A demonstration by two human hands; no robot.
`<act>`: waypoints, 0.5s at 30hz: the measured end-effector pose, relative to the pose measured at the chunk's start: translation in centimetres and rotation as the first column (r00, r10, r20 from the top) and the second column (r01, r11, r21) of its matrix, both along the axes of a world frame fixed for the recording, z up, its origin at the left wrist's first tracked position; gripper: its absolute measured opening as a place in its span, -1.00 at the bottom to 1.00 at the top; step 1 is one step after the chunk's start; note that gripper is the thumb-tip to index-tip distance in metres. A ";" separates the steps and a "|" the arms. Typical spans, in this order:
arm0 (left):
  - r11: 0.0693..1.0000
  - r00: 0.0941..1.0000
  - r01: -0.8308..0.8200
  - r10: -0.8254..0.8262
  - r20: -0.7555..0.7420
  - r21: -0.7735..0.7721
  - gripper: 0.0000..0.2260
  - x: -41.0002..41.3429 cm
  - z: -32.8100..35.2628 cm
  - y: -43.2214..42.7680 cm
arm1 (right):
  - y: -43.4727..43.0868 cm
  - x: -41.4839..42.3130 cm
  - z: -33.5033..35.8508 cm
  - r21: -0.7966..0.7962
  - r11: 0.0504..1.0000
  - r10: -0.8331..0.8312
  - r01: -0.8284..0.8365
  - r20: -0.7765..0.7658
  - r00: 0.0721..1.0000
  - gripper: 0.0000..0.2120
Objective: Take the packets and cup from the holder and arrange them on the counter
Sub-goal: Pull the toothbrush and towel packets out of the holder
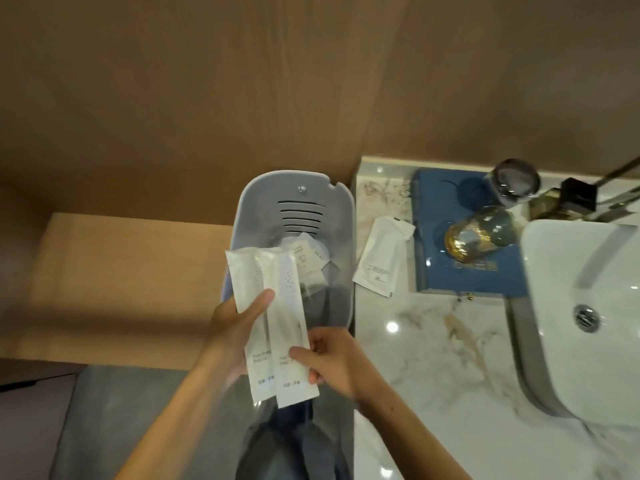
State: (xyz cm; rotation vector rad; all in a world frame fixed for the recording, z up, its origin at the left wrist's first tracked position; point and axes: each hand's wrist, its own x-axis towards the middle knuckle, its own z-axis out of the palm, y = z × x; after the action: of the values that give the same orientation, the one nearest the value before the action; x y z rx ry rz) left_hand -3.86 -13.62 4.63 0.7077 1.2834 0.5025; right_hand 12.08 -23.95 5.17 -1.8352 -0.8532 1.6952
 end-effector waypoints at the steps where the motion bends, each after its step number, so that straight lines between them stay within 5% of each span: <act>1: 1.000 1.000 0.011 -0.011 0.017 -0.019 -0.72 0.7 0.4 -1.3 | -1.2 0.0 0.4 0.015 1.000 -0.020 0.020 0.000 1.000 -0.78; 12: 0.962 0.974 0.216 -0.224 -0.027 -0.168 -0.87 10.9 0.6 -13.7 | -14.6 6.1 2.1 -0.129 0.924 -0.342 0.360 0.141 0.929 -0.94; 15: 0.955 0.943 0.293 -0.298 -0.151 -0.057 -0.86 12.0 -0.2 -14.7 | -16.6 7.6 1.4 -0.135 0.912 -0.349 0.386 0.236 0.907 -0.93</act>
State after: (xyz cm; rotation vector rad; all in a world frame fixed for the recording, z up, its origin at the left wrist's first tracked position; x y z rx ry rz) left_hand 8.12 -28.31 4.48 0.9086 1.3008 0.1815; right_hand 19.71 -40.55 6.60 -2.1628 -0.3977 1.3927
